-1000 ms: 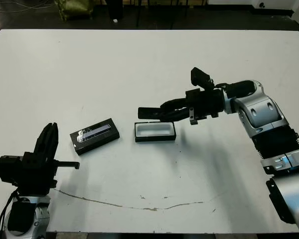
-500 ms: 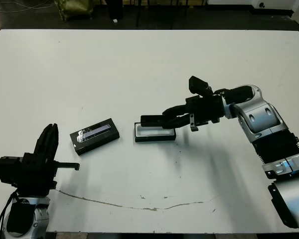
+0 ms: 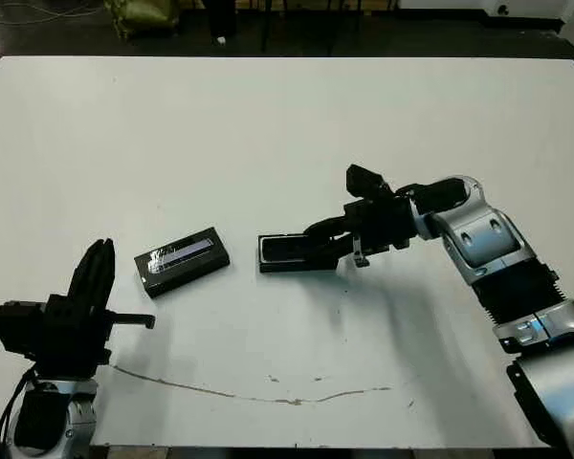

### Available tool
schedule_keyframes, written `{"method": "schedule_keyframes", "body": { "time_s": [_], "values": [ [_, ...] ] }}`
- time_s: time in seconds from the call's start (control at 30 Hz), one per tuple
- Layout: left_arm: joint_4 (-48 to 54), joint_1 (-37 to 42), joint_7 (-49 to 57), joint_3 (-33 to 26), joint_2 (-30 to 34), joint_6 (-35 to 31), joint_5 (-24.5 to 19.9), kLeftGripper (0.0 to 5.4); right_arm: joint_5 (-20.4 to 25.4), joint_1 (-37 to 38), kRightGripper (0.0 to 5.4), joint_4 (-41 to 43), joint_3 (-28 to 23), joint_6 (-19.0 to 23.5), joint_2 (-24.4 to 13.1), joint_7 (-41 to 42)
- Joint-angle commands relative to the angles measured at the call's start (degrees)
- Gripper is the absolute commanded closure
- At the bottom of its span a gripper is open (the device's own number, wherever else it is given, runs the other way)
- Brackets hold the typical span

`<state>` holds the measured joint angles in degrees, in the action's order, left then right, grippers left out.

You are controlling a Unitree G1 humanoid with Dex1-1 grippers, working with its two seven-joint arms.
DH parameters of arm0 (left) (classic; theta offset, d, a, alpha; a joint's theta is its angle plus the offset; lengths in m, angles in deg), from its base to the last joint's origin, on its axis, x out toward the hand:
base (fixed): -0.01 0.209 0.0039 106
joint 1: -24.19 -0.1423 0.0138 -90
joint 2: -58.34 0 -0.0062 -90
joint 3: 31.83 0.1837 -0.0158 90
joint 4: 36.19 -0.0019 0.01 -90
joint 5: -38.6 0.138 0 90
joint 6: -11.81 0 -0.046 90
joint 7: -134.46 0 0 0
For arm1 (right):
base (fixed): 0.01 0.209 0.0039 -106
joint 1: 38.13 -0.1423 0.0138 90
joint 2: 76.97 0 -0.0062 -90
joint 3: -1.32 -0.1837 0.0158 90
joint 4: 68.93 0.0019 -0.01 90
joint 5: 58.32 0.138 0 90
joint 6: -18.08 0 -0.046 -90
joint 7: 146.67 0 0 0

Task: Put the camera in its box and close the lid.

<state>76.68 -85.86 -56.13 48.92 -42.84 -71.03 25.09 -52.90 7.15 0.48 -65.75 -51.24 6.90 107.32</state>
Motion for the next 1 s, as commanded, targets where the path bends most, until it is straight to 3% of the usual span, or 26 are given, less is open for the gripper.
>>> {"method": "schedule_keyframes", "body": {
  "time_s": [0.03,1.0],
  "values": [
    [-0.91,-0.73,-0.11,0.03,0.04,-0.24,-0.17,5.40,-0.89,0.22,5.05,-0.75,0.61,-0.73,0.28,-0.15],
    [-0.28,-0.45,-0.11,0.16,0.57,-1.97,-0.41,5.40,-0.37,-2.69,5.05,-1.23,-2.91,-0.13,-1.48,0.18]
  ]
}}
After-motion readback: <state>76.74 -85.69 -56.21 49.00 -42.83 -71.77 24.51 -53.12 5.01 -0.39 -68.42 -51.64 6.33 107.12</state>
